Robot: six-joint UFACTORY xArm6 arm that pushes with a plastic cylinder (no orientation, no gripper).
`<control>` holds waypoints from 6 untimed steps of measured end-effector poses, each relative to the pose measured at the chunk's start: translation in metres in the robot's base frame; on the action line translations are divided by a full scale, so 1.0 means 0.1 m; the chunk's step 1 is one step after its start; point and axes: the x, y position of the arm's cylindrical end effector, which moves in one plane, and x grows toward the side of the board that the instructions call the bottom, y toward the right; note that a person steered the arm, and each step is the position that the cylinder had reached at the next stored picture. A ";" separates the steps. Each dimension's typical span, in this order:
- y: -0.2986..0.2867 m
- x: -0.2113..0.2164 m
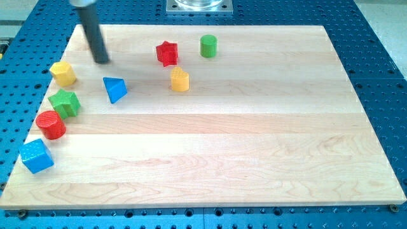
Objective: Move the yellow hexagon above the green star
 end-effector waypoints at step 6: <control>1.10 0.43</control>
